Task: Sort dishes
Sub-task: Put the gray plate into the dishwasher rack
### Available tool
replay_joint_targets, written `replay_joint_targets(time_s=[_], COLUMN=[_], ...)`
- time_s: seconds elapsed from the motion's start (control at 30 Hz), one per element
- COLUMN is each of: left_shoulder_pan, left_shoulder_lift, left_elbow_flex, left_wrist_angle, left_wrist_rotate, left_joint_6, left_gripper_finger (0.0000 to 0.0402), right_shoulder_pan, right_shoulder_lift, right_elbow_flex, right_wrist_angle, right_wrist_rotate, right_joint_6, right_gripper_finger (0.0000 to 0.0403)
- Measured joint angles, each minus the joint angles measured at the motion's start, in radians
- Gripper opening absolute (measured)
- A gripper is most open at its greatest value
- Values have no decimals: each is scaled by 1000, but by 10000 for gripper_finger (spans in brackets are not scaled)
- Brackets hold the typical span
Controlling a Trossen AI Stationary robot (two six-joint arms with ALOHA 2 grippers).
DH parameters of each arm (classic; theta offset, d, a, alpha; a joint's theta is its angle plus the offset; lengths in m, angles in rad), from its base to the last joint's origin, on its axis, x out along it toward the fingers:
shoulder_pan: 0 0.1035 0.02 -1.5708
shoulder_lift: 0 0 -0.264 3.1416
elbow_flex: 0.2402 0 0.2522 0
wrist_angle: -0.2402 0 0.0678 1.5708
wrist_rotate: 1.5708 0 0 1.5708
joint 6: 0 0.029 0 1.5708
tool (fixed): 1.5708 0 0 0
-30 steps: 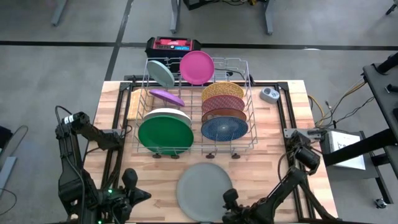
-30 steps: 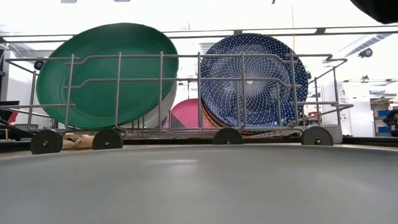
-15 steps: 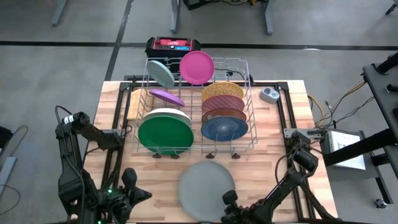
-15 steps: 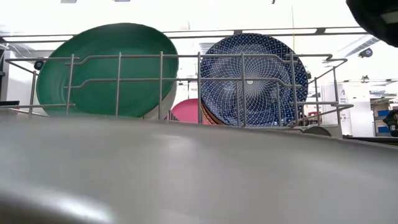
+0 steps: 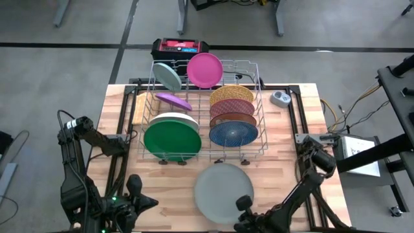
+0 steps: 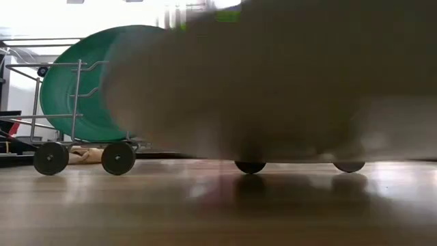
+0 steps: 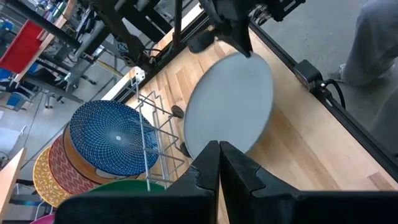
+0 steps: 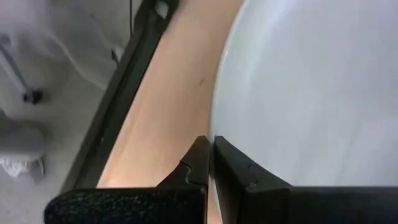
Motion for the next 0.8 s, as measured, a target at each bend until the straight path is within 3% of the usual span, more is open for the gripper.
replay_joint_targets(time_s=[0.13,0.37,0.6,0.8], left_shoulder_pan=[0,-2,-5,-6], left_shoulder_lift=[0,-1,-2,-4], left_elbow_flex=[0,1,27,47], left_wrist_angle=[0,-1,-4,-21], left_wrist_rotate=[-28,-170,-309,-452], left_joint_6=[6,44,59,130], left_gripper_finger=[0,0,0,0], right_shoulder_pan=[0,16,42,44], right_shoulder_lift=[-73,-256,-427,-516], right_elbow_flex=[23,35,34,34], right_wrist_angle=[-7,2,39,200], right_wrist_rotate=[26,61,340,585], right_joint_6=[44,153,244,136], right_gripper_finger=[0,0,0,0])
